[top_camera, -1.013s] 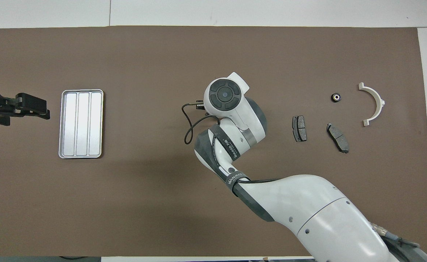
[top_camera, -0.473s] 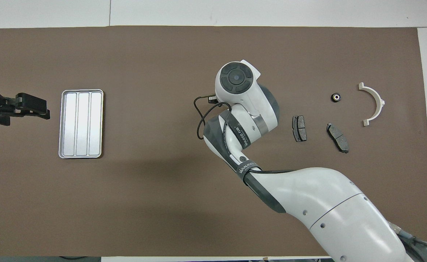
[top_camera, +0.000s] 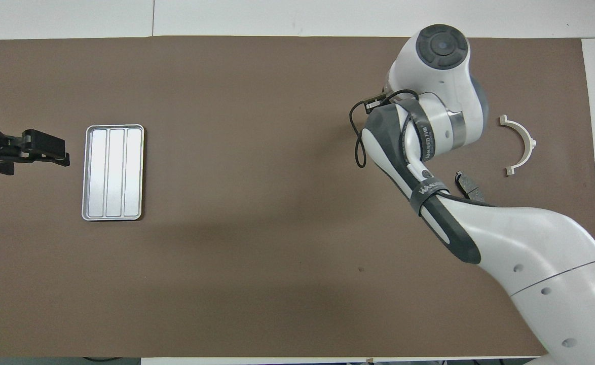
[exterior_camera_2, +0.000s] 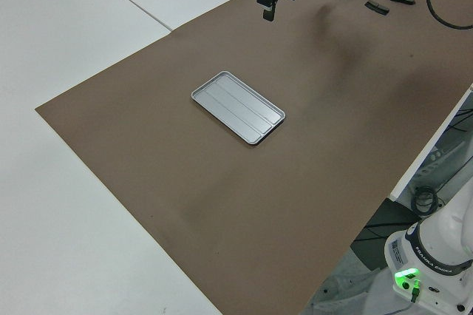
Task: Place bearing gear from tray to pile
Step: 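Carry the bearing with the right gripper to the other bearing near the arc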
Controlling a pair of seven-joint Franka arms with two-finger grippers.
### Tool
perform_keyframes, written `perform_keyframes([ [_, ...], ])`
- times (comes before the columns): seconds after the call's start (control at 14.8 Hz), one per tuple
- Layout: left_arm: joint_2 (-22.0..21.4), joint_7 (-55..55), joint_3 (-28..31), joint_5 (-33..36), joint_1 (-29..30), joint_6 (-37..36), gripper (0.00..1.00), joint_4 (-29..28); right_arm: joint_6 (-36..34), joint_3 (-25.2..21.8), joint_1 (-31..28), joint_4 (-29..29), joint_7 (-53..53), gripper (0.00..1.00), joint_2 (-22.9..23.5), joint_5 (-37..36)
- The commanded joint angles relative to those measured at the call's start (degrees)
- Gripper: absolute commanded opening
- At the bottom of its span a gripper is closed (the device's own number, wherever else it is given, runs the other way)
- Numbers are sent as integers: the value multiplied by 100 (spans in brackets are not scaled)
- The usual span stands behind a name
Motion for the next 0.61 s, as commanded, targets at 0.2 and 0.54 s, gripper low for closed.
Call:
perform_keyframes([
  [0.2,-71,38,-27,28,28,32,100,-37,-184,105,-825,-449,-1187,0,-296,110],
  [0.54,-71,38,-27,28,28,32,100,-46,184,105,-1081,-1195,-1505,0,-577,119],
])
